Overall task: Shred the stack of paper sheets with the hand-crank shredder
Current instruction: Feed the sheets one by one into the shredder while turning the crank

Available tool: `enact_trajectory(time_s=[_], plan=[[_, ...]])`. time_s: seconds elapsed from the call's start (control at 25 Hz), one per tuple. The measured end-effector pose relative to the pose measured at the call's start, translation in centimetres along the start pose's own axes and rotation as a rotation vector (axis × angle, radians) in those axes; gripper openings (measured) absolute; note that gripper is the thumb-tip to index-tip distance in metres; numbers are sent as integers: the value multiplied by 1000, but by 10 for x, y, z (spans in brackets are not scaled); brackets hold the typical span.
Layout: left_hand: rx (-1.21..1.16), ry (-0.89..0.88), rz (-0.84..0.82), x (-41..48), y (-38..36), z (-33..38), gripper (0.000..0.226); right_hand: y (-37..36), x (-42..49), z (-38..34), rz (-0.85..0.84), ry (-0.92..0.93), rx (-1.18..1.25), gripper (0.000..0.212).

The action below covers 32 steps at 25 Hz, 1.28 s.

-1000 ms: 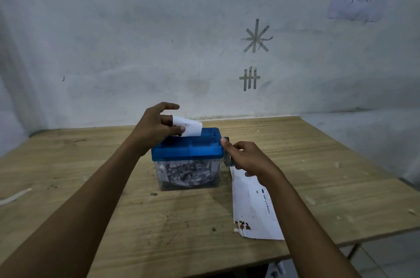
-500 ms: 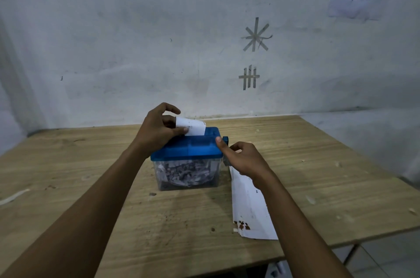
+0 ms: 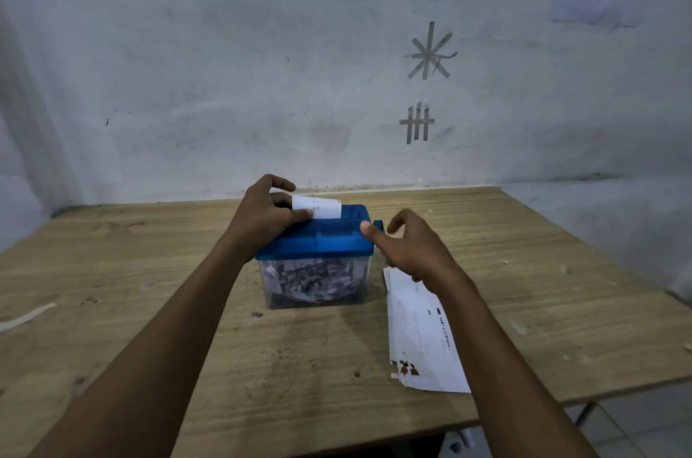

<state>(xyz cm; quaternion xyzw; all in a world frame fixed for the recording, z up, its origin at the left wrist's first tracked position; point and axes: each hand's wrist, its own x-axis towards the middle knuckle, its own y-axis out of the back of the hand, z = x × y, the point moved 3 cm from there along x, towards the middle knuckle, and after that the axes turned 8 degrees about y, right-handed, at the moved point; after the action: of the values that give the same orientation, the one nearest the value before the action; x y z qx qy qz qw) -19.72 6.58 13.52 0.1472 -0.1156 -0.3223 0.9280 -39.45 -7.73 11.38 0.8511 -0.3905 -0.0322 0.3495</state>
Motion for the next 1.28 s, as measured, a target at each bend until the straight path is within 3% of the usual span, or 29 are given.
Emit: enact_trajectory(time_s=[0.12,0.28,0.4,0.6,0.68,0.88,1.12,1.28], plan=[[0,-42,22,0,-2,-4,46,-2,2,-10,40,177,-209,41],[64,-86,38,1,-7,-9,47,-3,0,-16,143,296,-358,41],[185,-127,52,2,-11,-9,55,9,31,-25,30,253,-426,39],[647,-157,69,1,-18,-4,111,26,88,-49,-398,12,-362,42],[680,-196,87,0,-18,-3,115,32,82,-40,-474,33,-244,52],[672,-242,65,1,-16,-4,111,47,57,-5,-346,290,323,39],[677,-272,79,4,-18,-5,104,38,85,-8,-310,260,378,29],[657,-265,86,4,-18,-5,107,16,101,8,-291,96,373,28]])
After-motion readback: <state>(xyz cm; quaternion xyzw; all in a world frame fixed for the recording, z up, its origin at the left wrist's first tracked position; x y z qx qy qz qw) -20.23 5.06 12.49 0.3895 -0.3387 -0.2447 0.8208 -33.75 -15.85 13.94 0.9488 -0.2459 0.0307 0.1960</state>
